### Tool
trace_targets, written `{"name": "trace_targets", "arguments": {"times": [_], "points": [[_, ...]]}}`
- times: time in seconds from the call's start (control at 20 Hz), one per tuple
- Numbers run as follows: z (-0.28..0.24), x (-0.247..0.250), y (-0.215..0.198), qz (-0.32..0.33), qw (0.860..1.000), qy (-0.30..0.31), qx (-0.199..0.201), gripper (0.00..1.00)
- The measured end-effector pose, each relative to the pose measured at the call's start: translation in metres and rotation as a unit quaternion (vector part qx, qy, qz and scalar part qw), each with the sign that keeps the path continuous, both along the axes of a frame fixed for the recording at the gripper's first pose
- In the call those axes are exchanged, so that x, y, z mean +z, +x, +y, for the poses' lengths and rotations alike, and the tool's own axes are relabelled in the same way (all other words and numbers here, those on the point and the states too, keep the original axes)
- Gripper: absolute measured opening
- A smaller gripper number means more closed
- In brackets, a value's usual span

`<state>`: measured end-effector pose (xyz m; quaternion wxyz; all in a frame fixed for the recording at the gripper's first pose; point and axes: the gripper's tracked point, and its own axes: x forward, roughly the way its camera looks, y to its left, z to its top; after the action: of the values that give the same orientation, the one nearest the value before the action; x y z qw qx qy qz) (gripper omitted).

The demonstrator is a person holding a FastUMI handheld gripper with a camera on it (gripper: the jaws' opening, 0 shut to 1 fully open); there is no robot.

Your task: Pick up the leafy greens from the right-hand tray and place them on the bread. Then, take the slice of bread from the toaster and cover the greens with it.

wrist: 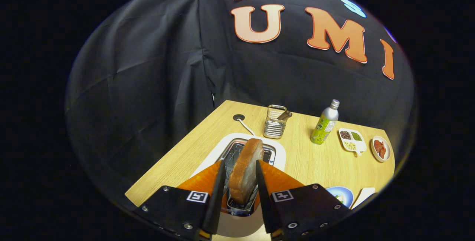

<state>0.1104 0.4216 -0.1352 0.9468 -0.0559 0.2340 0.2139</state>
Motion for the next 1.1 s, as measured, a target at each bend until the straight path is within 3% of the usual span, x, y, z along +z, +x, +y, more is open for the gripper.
{"name": "trace_targets", "arguments": {"times": [0.15, 0.25, 0.5, 1.1], "points": [[0.001, -0.005, -0.001, 0.012, 1.0, 0.004, 0.0, 0.38], [-0.01, -0.002, 0.002, 0.013, 0.999, 0.004, -0.029, 0.32], [-0.01, -0.005, 0.005, 0.029, 0.999, 0.011, -0.022, 0.14], [-0.018, 0.019, 0.002, 0.009, 0.999, 0.029, -0.035, 0.12]]}}
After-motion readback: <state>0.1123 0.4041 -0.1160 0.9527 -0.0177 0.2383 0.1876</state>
